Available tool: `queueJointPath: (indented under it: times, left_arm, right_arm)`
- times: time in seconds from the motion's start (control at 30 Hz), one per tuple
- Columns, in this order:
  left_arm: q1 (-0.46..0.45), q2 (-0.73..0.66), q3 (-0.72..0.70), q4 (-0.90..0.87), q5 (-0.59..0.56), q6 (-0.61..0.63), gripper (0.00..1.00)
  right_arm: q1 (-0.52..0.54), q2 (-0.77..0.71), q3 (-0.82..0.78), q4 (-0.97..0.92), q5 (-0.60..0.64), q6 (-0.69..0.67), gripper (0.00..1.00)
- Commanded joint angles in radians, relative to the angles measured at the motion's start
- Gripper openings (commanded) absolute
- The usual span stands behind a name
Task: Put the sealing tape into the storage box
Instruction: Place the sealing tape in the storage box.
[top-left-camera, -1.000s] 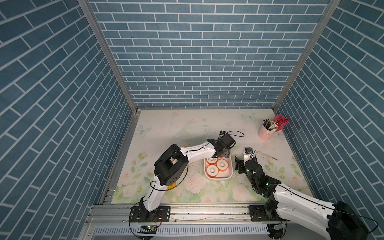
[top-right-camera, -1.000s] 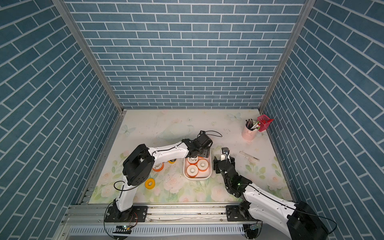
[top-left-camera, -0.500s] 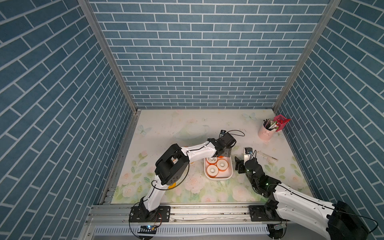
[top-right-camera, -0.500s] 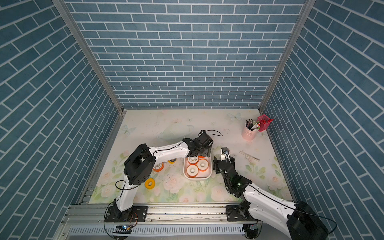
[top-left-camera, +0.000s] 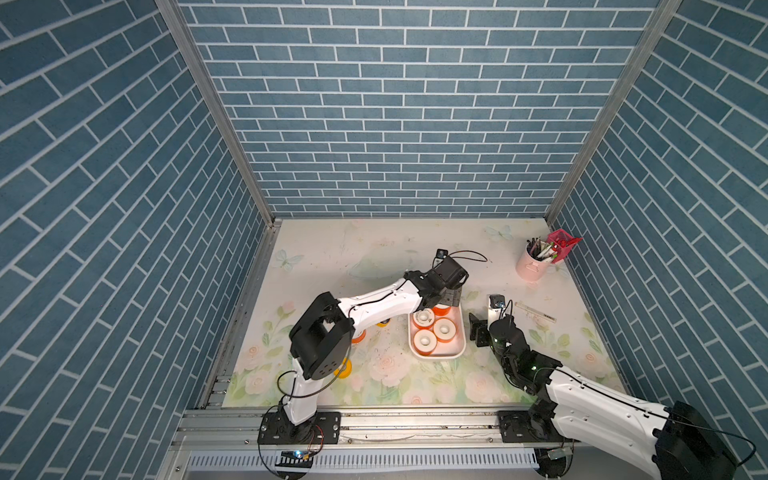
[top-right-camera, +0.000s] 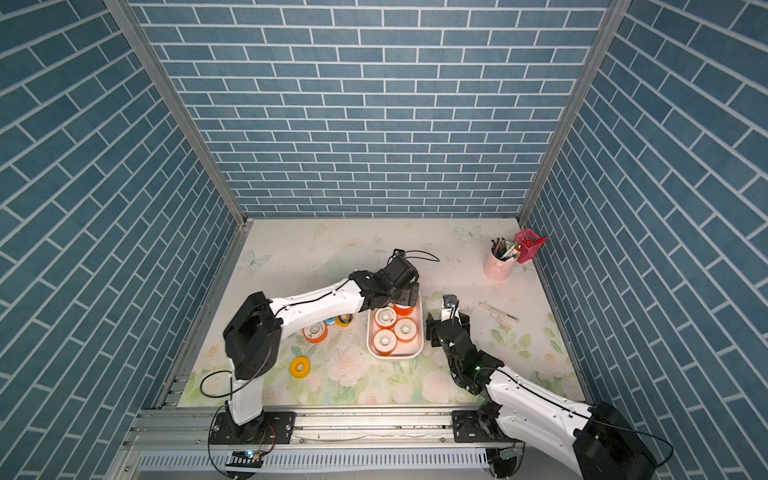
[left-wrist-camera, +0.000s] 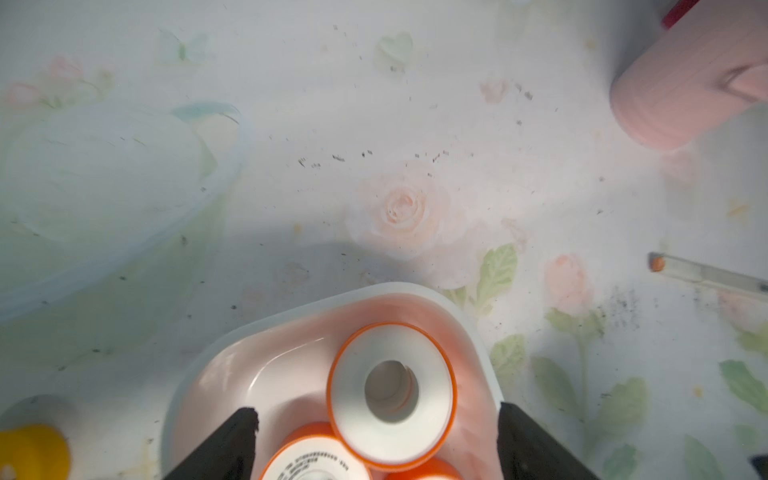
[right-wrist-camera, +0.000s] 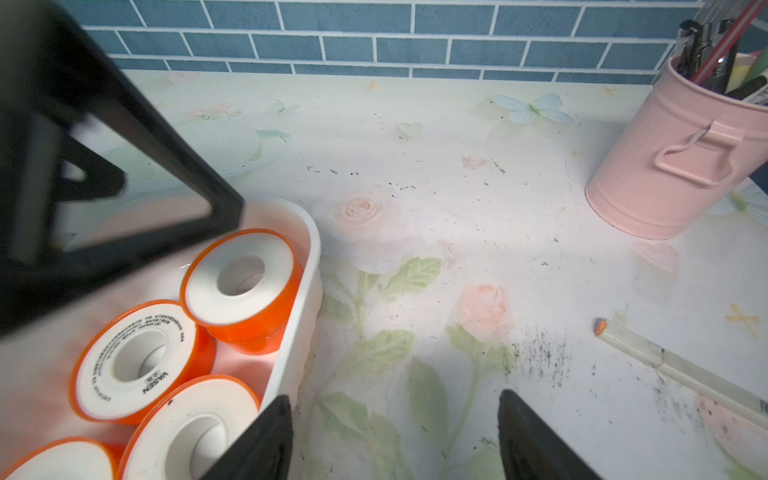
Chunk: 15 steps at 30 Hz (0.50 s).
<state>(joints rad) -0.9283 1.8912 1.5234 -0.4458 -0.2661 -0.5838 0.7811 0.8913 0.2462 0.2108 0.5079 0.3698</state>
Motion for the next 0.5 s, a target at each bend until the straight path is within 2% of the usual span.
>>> queueJointPath:
  times: [0.0, 0.17, 0.33, 0.47]
  left_arm:
    - [0.056, -0.156, -0.109, -0.024, -0.041, 0.012, 0.94]
    - [0.163, -0.429, -0.297, -0.075, -0.053, 0.013, 0.96]
    - [0.339, -0.688, -0.469, -0.138, -0.034, 0.03, 0.97]
    - [0.468, -0.819, -0.538, -0.19, -0.026, 0.067, 0.99]
  right_arm:
    - [-0.005, 0.009, 0.056, -0.018, -0.003, -0.007, 0.78]
    - [-0.003, 0.072, 0.188, -0.06, -0.107, -0.067, 0.79]
    - [0.029, 0.308, 0.436, -0.12, -0.285, -0.122, 0.81]
    - [0.125, 0.53, 0.65, -0.157, -0.296, -0.179, 0.82]
